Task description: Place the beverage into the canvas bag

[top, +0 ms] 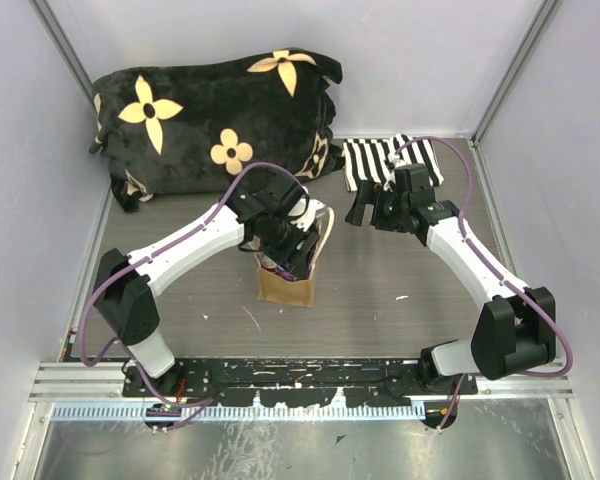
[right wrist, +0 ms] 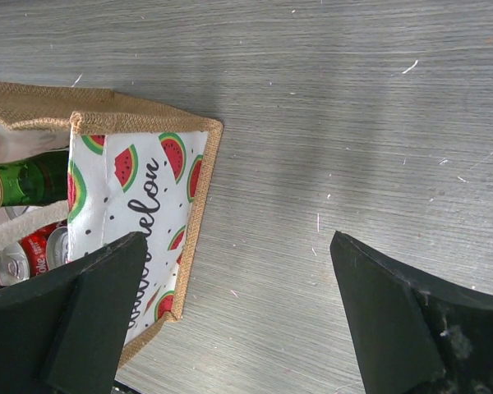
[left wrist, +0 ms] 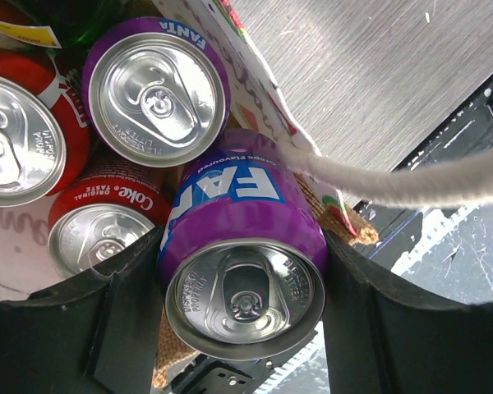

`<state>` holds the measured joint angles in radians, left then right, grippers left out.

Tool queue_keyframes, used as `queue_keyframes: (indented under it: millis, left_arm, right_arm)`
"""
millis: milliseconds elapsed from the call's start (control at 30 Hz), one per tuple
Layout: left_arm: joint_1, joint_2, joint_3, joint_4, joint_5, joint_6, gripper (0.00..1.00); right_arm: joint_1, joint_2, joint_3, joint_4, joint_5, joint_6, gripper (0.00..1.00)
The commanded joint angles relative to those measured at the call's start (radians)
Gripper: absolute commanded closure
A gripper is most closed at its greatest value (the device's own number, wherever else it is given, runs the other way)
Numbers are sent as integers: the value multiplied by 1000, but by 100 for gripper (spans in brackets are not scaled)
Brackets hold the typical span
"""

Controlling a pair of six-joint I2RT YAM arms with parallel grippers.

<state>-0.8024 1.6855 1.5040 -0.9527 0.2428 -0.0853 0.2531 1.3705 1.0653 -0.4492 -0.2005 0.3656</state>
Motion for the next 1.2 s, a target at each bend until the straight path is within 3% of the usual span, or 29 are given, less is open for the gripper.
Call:
queue_keyframes:
  millis: [0,500,867,1167]
  left_arm:
    - [3,17,-14,36,-33,-54,100]
    - [-6,41,-50,45,-81,-112,100]
    - [-41,-31,-22,27,-189,-5,100]
    - [-137,-69,-46,70,-247,97,100]
  right_arm:
    - [-4,-14,10,24,5,3,0]
    - [-5,-10,16,13,12,-11,0]
    - [-5,-2,7,28,-2,-4,0]
    - [-5,3,10,31,-9,-4,0]
